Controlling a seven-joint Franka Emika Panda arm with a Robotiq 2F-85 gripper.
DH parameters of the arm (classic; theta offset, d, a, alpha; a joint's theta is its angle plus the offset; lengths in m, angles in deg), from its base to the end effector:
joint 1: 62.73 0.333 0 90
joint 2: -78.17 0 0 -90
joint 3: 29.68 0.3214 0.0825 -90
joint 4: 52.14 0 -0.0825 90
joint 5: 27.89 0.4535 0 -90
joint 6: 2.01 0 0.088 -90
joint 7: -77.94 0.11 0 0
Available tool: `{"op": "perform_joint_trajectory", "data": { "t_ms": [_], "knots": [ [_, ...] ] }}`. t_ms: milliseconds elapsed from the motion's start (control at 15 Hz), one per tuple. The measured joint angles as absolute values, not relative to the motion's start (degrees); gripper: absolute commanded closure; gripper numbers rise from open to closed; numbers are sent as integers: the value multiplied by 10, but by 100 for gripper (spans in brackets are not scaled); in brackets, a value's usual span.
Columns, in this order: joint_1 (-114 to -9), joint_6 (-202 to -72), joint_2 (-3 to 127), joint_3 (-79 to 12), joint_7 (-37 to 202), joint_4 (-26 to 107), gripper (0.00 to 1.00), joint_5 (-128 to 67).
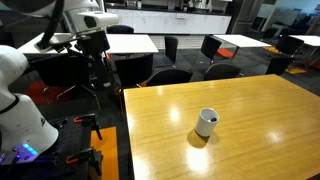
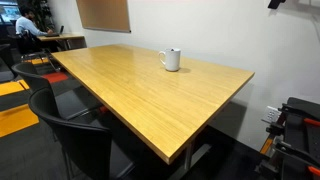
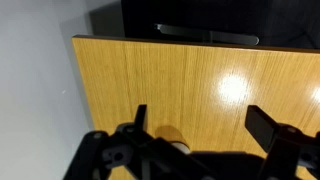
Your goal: Remove the marker from the mug and put it on the table
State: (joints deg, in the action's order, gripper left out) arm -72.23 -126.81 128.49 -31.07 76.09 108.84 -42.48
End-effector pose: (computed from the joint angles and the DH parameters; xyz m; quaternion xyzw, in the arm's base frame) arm 0.3632 -0.0788 0.4347 0.9870 -0.0156 0.1109 0.1157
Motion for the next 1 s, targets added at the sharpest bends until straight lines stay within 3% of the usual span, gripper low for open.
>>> {"op": "perform_joint_trajectory", "data": {
  "t_ms": [1000],
  "knots": [
    [-723, -1328, 1255, -309, 774, 1084, 0, -425]
  ]
}}
